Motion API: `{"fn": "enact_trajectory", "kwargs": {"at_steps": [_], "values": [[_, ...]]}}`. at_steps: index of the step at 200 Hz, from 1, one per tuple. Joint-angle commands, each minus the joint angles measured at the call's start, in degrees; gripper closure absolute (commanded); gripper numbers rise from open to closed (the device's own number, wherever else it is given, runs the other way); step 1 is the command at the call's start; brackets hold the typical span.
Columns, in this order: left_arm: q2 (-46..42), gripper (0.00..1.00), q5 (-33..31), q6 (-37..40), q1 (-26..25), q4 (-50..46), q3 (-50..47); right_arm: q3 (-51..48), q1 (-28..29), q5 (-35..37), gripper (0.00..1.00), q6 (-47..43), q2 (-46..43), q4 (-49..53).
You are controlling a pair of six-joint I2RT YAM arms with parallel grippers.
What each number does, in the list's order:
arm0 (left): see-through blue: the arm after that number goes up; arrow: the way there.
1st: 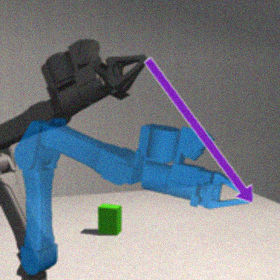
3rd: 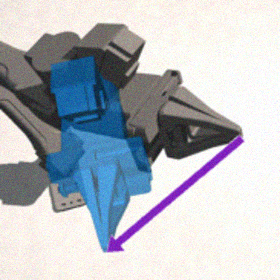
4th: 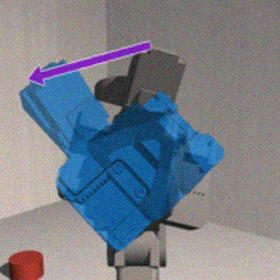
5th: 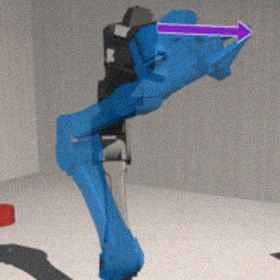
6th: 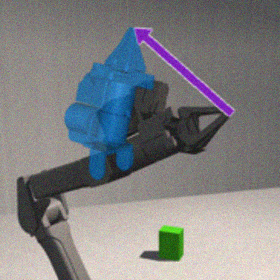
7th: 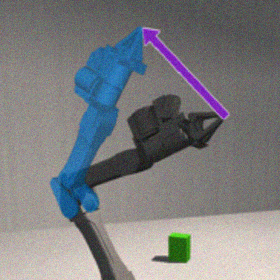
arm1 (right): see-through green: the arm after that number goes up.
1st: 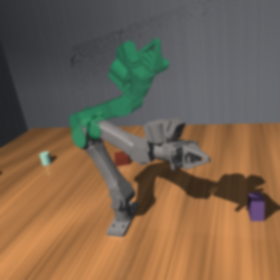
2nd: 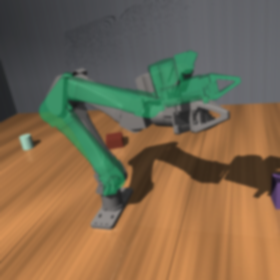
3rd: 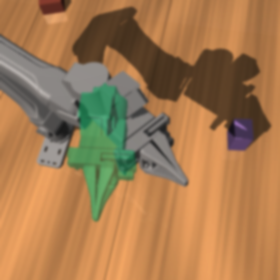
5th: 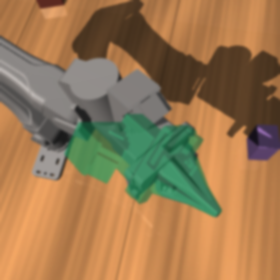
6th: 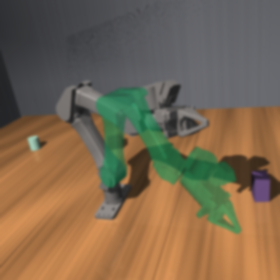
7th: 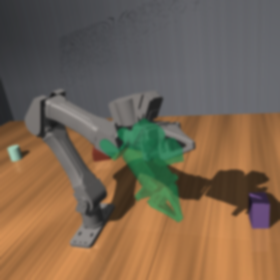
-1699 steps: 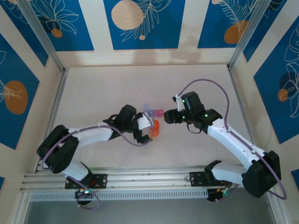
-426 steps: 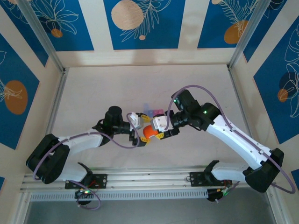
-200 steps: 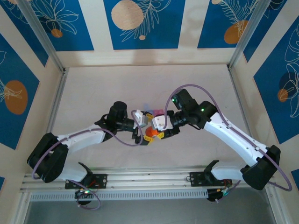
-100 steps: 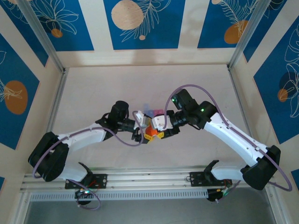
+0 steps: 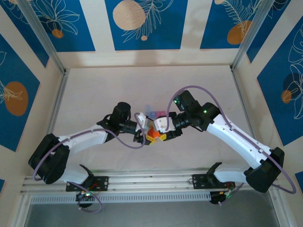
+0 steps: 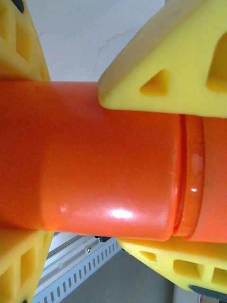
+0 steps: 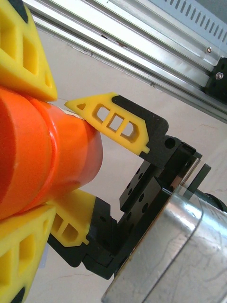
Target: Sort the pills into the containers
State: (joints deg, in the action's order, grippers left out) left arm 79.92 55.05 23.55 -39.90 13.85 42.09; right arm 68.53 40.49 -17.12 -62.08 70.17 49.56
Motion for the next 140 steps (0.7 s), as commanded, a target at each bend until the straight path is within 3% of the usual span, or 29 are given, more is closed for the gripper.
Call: {"fn": "enact_trajectory", "kwargs": {"at_steps": [1, 124, 131, 140], "values": [[-0.32, 0.56, 0.95, 1.06, -0.80, -2.57, 1.59, 0.82, -0.41, -0.93, 0.68, 0.03, -1.44, -0.45], [-1.08, 0.82, -0.86, 0.36, -1.05, -0.84, 1.16, 0.93, -0.42, -0.98, 0.68, 0.33, -1.41, -0.42], [-1.06, 0.74, -0.96, 0.27, -0.97, -1.10, 1.24, 0.96, -0.42, -1.05, 0.68, 0.37, -1.44, -0.37], [-1.01, 0.38, -1.02, 0.29, -0.97, -1.03, 1.17, 0.87, -0.50, -0.82, 0.68, 0.43, -1.35, -0.36]]}}
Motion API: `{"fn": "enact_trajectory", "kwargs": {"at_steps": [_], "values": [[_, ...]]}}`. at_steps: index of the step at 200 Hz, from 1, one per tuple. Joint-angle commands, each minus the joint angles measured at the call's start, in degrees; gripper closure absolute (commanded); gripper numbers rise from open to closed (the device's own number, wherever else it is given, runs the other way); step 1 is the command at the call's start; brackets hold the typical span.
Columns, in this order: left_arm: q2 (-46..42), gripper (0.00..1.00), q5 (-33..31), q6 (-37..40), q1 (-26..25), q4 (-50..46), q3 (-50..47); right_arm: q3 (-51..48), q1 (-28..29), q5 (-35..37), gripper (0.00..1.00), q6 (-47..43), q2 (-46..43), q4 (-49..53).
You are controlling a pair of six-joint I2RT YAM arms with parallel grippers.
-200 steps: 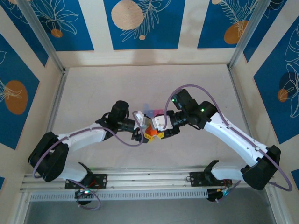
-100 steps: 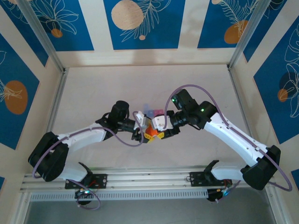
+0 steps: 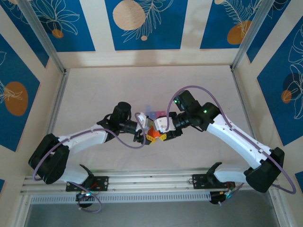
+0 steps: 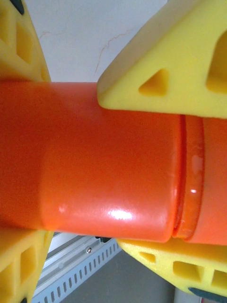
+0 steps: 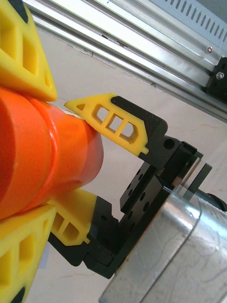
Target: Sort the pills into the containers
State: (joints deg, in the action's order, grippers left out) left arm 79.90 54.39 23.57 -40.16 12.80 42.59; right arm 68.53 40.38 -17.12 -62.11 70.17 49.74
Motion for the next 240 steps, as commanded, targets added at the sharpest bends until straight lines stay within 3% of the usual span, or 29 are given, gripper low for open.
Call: {"fn": "enact_trajectory", "kwargs": {"at_steps": [1, 9, 12, 80, 165, 187, 221, 240], "values": [[-1.07, 0.34, -0.35, 0.30, -0.71, 0.03, 0.66, 0.84, -0.39, -0.77, 0.68, 0.43, -1.35, -0.48], [-1.17, 0.04, -0.34, 0.16, -0.64, 0.27, 0.41, 0.96, -0.48, -0.57, 0.68, 0.45, -1.36, -0.49], [-1.23, 0.00, -0.34, 0.20, -0.66, 0.35, 0.33, 0.97, -0.48, -0.48, 0.68, 0.43, -1.35, -0.40], [-0.32, 0.00, -0.62, 0.42, -0.88, -0.84, 0.84, 0.88, -0.22, -1.23, 0.68, 0.23, -1.78, -0.86], [-0.32, 0.28, 1.11, -0.83, -0.98, 2.55, 0.13, 0.22, -0.22, -2.90, 0.68, 1.11, -1.70, -2.33], [-0.22, 0.40, 1.39, -0.61, -1.02, 2.06, 0.35, 0.28, -0.21, -3.11, 0.69, 1.03, -1.64, -2.30], [-0.32, 0.65, 1.42, 0.43, -0.99, 0.58, 0.73, 0.28, -0.43, -2.84, 0.68, 1.02, -1.70, -1.76], [-0.45, 0.69, 1.09, 0.93, -0.99, 0.01, 0.83, 0.46, -0.62, -2.91, 0.69, 0.93, -1.77, -1.57]]}}
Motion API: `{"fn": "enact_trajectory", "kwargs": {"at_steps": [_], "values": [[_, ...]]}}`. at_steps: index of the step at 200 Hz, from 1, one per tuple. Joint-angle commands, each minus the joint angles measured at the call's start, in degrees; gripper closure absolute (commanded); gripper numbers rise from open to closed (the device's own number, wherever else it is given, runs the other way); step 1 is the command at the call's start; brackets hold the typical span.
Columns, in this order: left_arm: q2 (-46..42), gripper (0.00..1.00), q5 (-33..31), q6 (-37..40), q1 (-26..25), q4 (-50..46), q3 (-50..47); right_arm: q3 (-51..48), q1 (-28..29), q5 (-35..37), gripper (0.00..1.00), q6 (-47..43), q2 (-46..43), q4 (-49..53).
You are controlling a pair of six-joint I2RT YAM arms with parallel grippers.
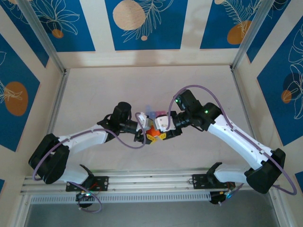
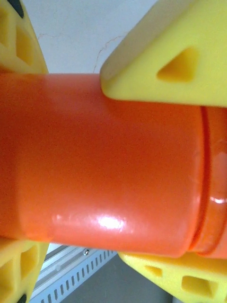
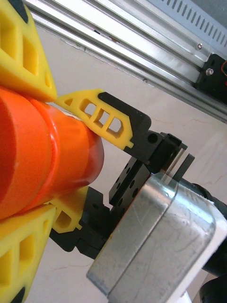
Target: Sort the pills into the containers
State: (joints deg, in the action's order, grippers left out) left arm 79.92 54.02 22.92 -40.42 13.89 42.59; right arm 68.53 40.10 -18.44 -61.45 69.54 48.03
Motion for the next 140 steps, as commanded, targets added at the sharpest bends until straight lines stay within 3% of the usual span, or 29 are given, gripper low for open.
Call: {"fn": "enact_trajectory", "kwargs": {"at_steps": [1, 28, 77, 98, 104, 127, 140], "values": [[-0.47, 0.69, 1.45, 1.59, -0.76, -1.07, 0.79, 0.46, -0.35, -1.60, 0.69, 0.32, -1.15, 0.13], [-0.71, 0.68, 1.00, 1.65, -0.75, -0.89, 0.83, 0.57, -0.37, -1.78, 0.68, 0.32, -1.20, 0.39], [-0.99, 0.81, -0.70, 2.26, -0.81, -1.34, 0.98, 0.79, -0.45, -1.85, 0.66, 1.06, -0.85, 0.40], [-1.00, 0.87, -1.15, 2.54, -0.92, -1.60, 1.05, 0.81, -0.55, -1.74, 0.61, 1.71, -0.83, 0.03], [-1.12, 1.00, -1.59, 2.43, -0.95, -1.38, 0.94, 0.78, -0.61, -1.70, 0.60, 1.99, -0.85, -0.12], [-1.48, 1.00, -2.58, 2.30, -1.03, -0.20, 0.22, 1.19, -0.72, -1.35, 0.54, 3.03, -0.72, -0.09], [-1.22, 1.00, -2.60, 2.20, -1.03, -0.26, 0.30, 1.60, -0.81, -0.88, 0.46, 3.91, -0.77, -0.07]]}}
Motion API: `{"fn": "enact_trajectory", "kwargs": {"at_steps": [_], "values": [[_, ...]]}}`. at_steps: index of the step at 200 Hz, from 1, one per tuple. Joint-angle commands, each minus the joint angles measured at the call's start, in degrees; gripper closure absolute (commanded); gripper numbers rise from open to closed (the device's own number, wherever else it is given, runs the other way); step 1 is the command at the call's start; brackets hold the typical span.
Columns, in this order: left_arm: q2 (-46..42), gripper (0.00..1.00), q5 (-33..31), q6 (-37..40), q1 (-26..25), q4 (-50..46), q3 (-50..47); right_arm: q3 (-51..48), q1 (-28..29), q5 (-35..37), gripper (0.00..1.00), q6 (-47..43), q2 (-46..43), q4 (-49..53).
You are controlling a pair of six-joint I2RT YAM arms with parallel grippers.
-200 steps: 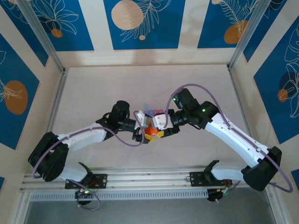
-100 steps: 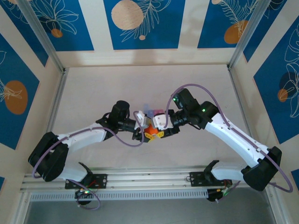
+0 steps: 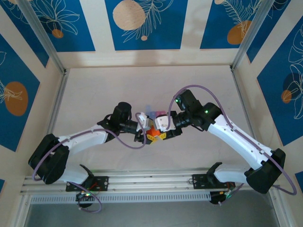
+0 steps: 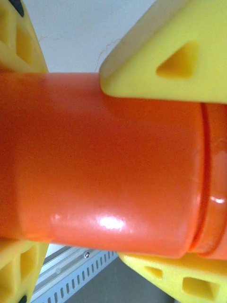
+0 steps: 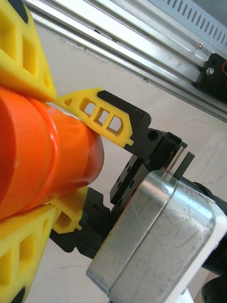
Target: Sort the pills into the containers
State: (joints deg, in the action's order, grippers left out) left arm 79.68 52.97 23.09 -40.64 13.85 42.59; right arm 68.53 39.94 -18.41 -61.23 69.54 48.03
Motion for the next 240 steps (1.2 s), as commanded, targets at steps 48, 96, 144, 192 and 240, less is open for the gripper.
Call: {"fn": "enact_trajectory", "kwargs": {"at_steps": [48, 96, 144, 192, 240], "values": [[-0.71, 1.00, -2.38, 0.77, -0.75, 1.80, -0.22, 1.93, -2.22, -0.48, 0.29, 4.43, -3.03, -0.09], [-2.09, 1.00, -9.22, -3.75, -0.72, 7.77, -1.75, 3.34, -4.30, -0.45, 0.26, 9.96, -5.16, -0.75], [-4.23, 1.00, -21.90, -17.23, -0.34, 29.19, -7.23, 4.52, -8.83, 8.51, 0.33, 39.32, -7.31, -13.27], [-4.01, 1.00, -38.24, -24.90, -0.40, 37.40, -10.06, 5.04, -9.56, 25.17, 0.39, 76.36, -7.74, -19.55], [-2.95, 1.00, -41.27, -28.25, -0.39, 30.33, -6.21, 1.48, -2.18, 32.55, 0.40, 86.24, -6.03, -28.25]]}}
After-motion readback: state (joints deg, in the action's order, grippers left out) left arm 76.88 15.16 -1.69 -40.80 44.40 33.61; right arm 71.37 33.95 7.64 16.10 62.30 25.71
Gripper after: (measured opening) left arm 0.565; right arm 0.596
